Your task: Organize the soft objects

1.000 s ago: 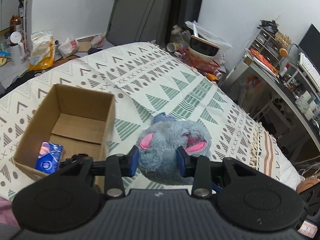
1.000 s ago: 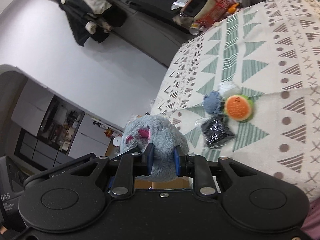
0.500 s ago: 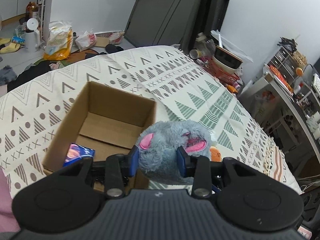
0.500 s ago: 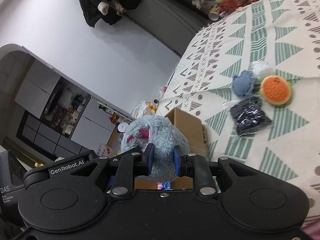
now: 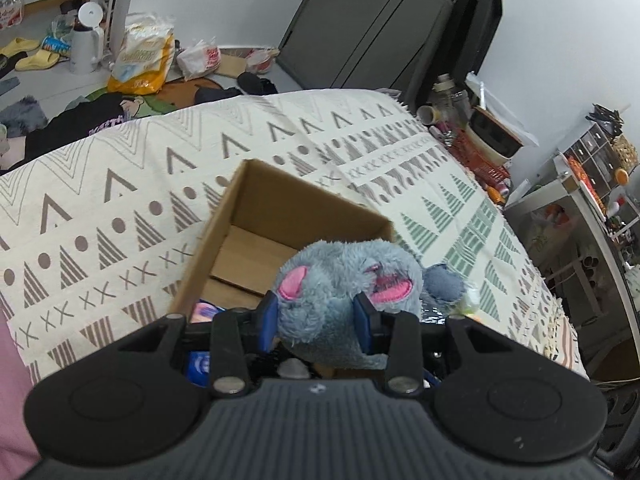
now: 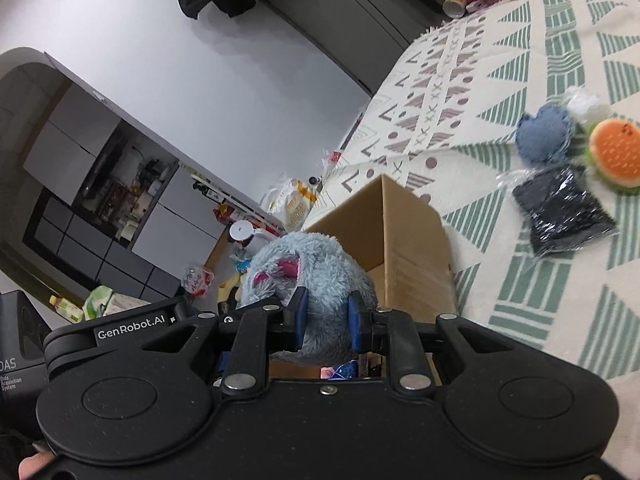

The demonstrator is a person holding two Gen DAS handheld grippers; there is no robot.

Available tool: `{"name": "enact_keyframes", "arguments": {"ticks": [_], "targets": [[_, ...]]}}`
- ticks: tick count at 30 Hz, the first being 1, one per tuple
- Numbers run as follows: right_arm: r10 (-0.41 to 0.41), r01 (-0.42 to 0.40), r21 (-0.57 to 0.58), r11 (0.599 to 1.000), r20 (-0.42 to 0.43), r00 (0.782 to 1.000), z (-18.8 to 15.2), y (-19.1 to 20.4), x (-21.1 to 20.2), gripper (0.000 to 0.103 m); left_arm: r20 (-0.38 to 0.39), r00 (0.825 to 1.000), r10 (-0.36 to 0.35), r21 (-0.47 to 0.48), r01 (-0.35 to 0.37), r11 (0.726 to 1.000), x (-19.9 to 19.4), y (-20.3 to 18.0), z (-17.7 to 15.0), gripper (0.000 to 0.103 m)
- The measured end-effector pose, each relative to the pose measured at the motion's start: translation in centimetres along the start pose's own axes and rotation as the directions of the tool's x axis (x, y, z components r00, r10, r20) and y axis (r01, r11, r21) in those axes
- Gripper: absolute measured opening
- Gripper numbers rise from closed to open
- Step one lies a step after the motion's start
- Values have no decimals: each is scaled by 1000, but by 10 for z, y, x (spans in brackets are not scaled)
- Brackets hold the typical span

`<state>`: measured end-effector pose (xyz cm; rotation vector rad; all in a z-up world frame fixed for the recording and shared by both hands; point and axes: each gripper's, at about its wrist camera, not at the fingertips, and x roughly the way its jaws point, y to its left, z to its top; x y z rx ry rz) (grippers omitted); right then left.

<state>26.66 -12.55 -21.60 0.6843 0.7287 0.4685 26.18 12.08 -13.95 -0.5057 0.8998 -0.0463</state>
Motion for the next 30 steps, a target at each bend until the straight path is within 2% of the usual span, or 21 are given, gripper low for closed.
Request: {"name": "enact_keyframes", "arguments": {"ticks": [2, 8, 15, 21, 23, 30], "targets": [[-6, 6, 2, 1000, -9, 1000, -2, 1, 6, 25, -7, 1000, 5, -8, -5, 1000, 4, 8, 3, 38], [-54, 54, -4, 999, -10, 998, -3, 5, 15, 26, -25, 999, 33, -24, -33, 999, 17, 26, 13, 38], [-80, 80, 13, 997, 3, 997, 1, 4, 15, 27, 22, 998, 58, 1, -58, 998, 13, 24, 28, 42], [-96, 96, 28, 995, 0, 995, 3, 4, 7, 29, 33, 997, 65, 8, -66, 998, 2, 15, 28, 56], [-94, 93, 31, 995, 12, 996, 4, 4, 1, 29, 47, 996, 82, 12, -82, 997, -4, 11, 26, 64], [-113, 113, 12, 994, 40, 993, 8, 11, -20, 46, 93, 986, 135, 38, -139, 990, -27, -2, 19, 78]]}}
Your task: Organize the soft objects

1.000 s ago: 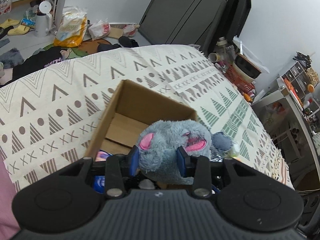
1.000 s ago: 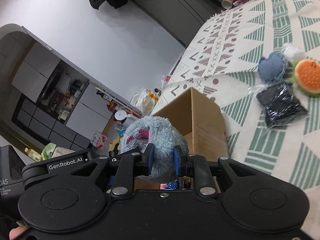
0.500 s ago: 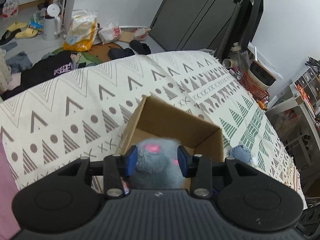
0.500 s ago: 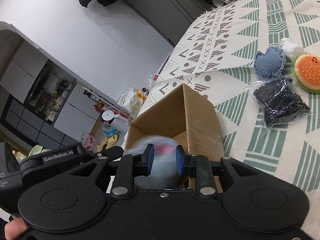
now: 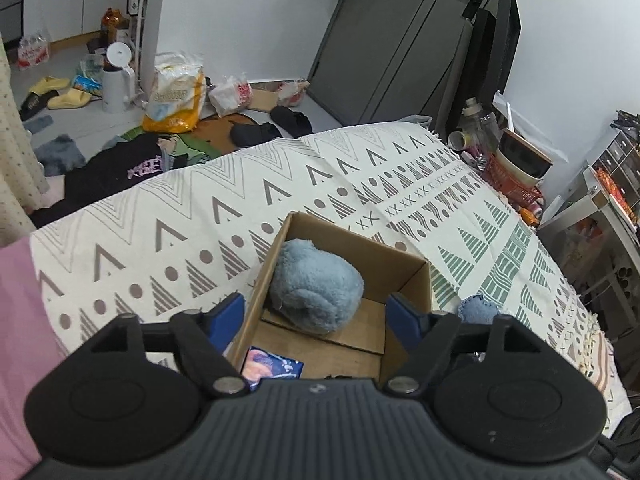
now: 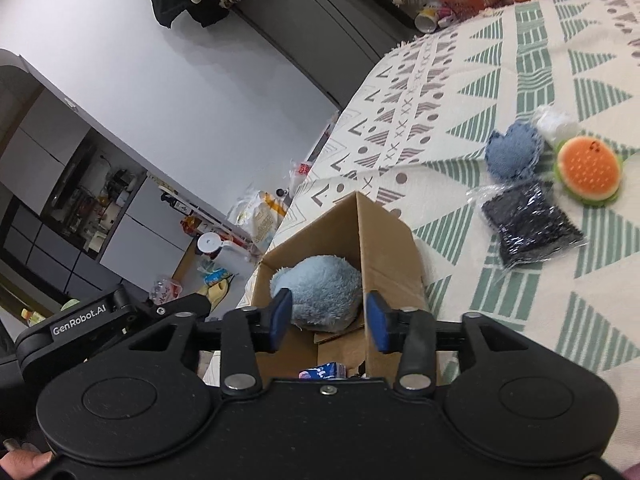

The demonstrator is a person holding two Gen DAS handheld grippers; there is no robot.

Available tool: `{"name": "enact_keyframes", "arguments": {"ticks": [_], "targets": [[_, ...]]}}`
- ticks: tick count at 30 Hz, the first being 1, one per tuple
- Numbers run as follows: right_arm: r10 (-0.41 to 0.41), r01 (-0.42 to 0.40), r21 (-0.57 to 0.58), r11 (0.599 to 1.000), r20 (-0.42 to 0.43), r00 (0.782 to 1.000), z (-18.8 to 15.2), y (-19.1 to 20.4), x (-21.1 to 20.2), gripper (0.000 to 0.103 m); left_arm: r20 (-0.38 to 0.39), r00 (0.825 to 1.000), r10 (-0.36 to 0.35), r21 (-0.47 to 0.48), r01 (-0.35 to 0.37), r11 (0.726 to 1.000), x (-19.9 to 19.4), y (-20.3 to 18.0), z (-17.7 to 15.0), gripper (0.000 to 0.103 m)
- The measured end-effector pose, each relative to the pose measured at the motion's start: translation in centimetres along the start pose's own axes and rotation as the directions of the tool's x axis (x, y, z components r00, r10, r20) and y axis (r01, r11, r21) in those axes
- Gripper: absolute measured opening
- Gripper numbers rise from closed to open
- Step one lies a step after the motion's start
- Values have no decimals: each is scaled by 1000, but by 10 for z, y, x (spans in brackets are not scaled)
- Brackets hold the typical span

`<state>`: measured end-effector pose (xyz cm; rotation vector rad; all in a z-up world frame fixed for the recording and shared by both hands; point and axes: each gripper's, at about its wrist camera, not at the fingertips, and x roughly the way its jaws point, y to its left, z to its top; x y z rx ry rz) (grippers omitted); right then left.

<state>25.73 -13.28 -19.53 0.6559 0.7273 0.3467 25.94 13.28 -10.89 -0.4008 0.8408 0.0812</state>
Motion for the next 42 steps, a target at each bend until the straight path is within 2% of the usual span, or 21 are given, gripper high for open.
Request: {"name": "enact_keyframes", "arguments": {"ticks": [7, 9, 12, 16, 19, 21, 23, 30, 34, 37, 42], "targets": [[-27, 26, 12, 1000, 35, 999, 11, -6, -27, 57, 17, 999, 27, 34, -28, 999, -16, -23, -10, 81], [-48, 47, 19, 999, 45, 998, 15, -11, -35, 64, 23, 999, 29, 45, -30, 999, -21, -31, -13, 81], [-87, 86, 21, 996, 65, 994, 22, -18, -47, 66, 25, 999, 31, 61, -33, 998, -26, -45, -17, 86], [-115, 114, 16, 993, 71, 991, 28, -29, -63, 74, 30, 999, 13, 88, -15, 996, -35, -64, -19, 87], [-129, 129, -2, 992, 72, 989, 38, -33, -75, 77, 23, 1000, -3, 100, 1, 995, -41, -77, -17, 93], [-124, 124, -5, 992, 73, 990, 48, -35, -85, 78, 26, 999, 30, 112, -33, 993, -44, -87, -17, 94], [-106, 107, -10, 994, 69, 992, 60, -37, -92, 85, 37, 996, 77, 134, -82, 988, -47, -99, -17, 94], [-123, 131, -72, 989, 102, 987, 93, -36, -114, 103, 60, 997, 57, 157, -66, 985, -58, -123, -18, 95], [-127, 138, -101, 985, 111, 986, 111, -36, -123, 103, 58, 997, 55, 166, -64, 984, -60, -138, -17, 96], [-129, 144, -124, 982, 119, 984, 123, -37, -130, 103, 75, 996, 42, 164, -54, 985, -62, -146, -16, 103], [-138, 155, -147, 977, 119, 983, 140, -45, -137, 103, 102, 995, 18, 156, -34, 987, -61, -158, -16, 103]]}}
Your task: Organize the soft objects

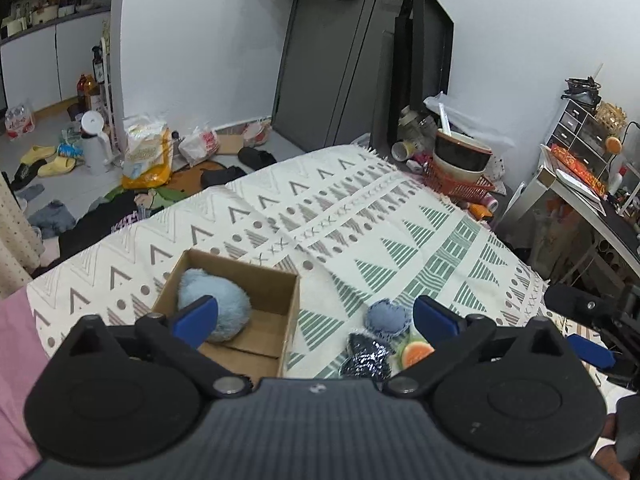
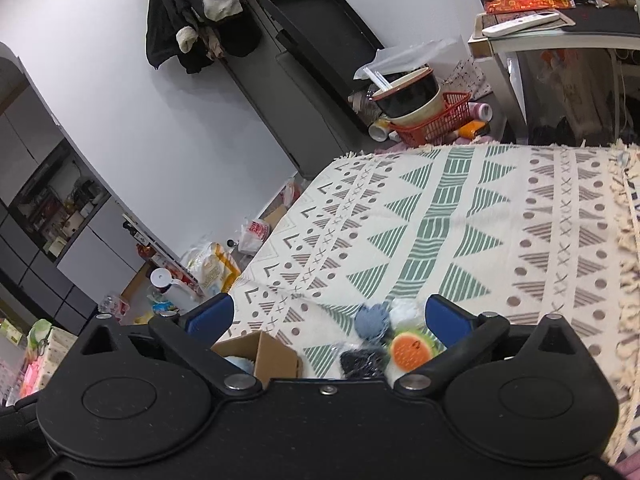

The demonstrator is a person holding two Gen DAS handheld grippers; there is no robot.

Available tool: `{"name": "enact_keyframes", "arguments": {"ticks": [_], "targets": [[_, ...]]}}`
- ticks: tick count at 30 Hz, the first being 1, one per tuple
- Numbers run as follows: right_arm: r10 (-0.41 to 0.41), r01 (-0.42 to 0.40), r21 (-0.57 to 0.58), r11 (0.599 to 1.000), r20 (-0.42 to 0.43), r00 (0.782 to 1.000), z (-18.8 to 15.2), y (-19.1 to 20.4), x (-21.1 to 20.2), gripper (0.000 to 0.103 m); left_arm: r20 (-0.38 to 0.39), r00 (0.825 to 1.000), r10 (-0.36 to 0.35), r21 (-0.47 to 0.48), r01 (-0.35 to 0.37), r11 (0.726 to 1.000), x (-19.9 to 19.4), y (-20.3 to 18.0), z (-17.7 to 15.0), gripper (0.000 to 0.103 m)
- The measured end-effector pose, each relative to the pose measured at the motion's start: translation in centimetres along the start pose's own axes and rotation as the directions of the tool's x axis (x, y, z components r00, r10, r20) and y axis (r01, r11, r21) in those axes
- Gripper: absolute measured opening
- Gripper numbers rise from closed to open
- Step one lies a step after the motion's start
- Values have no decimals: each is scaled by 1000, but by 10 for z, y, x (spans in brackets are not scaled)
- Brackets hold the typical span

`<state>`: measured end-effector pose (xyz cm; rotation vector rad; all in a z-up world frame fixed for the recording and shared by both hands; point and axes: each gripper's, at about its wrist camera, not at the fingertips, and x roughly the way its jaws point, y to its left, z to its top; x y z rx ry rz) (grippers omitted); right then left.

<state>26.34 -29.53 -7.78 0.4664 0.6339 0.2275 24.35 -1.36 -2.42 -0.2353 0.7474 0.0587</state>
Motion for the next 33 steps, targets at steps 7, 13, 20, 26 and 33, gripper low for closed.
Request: {"name": "enact_keyframes", "arguments": {"ticks": [7, 13, 20, 26, 33], "targets": [[26, -26, -8, 1000, -3, 1000, -10, -31, 12, 103, -50, 998, -37, 13, 38, 999, 19, -17, -7, 103], [42, -40, 33, 999, -57, 997, -18, -65, 28, 103, -72, 996, -44, 32, 47, 998, 45, -37, -16, 103], [41, -30, 89, 996, -125, 991, -18, -98, 55, 103, -93, 995, 26, 68, -20, 997, 80, -62, -19, 103], [28, 0, 137, 991, -205, 978, -20, -113, 81, 103, -153, 987, 45, 66, -35, 997, 113, -72, -32, 103], [34, 29, 196, 980, -312, 949, -29, -124, 113, 103, -222, 972, 71, 43, -63, 997, 155, -76, -52, 103]]}}
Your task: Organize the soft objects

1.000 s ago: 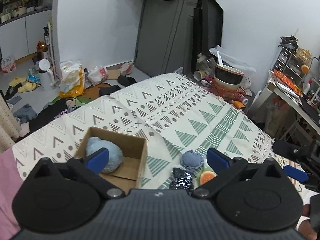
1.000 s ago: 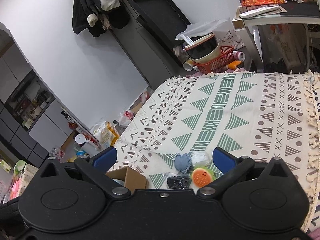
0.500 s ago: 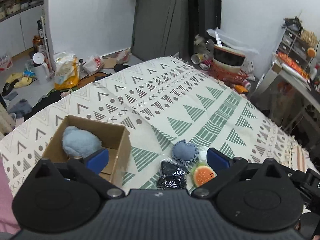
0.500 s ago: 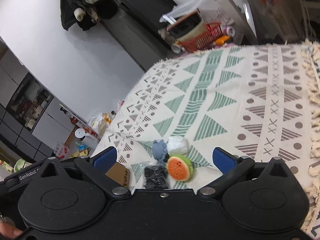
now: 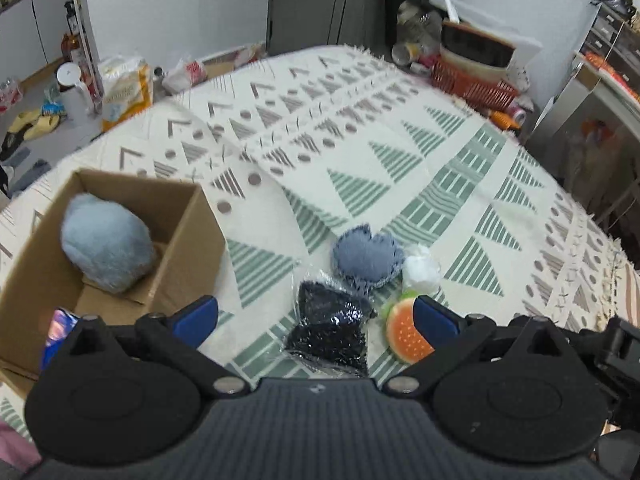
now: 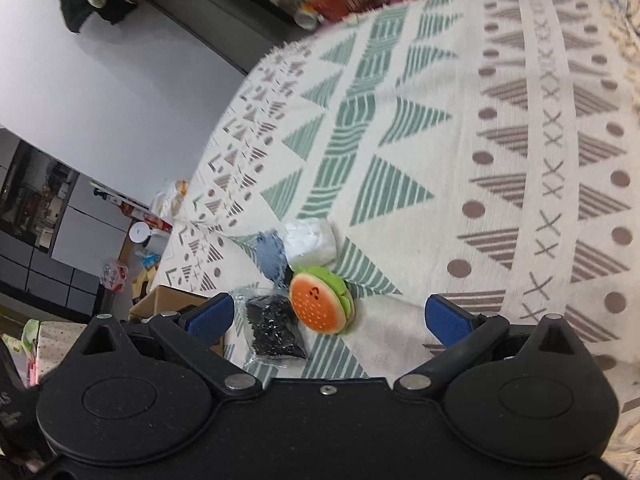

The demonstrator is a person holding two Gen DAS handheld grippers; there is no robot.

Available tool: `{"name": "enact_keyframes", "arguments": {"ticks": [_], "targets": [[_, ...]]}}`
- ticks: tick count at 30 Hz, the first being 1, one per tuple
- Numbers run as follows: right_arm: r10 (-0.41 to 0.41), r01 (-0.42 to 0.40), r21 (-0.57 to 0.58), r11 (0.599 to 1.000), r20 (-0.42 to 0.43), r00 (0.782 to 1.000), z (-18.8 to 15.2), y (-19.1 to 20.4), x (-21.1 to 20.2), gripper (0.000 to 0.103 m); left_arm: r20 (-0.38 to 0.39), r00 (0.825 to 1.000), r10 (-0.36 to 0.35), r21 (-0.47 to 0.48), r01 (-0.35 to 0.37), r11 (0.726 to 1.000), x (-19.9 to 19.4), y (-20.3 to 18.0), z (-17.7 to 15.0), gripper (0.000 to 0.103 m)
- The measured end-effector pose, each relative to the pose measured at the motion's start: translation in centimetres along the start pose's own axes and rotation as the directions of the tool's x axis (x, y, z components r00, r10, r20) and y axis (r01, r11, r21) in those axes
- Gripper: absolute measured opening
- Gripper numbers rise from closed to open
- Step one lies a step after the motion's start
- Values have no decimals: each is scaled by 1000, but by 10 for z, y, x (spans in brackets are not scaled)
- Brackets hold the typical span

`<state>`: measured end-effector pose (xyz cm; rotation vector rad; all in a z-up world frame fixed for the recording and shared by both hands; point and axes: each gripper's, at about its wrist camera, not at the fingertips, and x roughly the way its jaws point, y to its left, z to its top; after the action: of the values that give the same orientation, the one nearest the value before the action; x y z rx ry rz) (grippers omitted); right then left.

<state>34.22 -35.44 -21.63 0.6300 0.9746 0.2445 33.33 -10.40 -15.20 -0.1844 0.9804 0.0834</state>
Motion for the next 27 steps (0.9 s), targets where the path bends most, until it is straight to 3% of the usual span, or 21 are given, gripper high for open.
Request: {"name": "enact_keyframes", "arguments": {"ticks": [9, 19, 21, 23, 27], "targets": [[-31, 34, 50, 998, -51, 998, 5, -6, 31, 102, -37, 999, 12, -25, -13, 1000, 41, 2, -10, 103], [-42, 47, 77, 996, -62, 997, 7, -8, 50, 100, -78, 997, 27, 10, -27, 1000, 80, 3, -22, 99], [-41, 45, 64, 997, -60, 997, 6, -4, 53, 98, -84, 996, -5, -7, 5, 1000, 84, 5, -23, 91], [-41, 45, 54, 998, -60, 997, 5, 0, 58, 96, -97, 995, -32, -30, 29, 999, 88, 8, -25, 71], [-49, 51, 36, 998, -53, 997, 5, 6, 63, 92, -88, 995, -46, -64, 40, 997, 85, 13, -25, 51]]}}
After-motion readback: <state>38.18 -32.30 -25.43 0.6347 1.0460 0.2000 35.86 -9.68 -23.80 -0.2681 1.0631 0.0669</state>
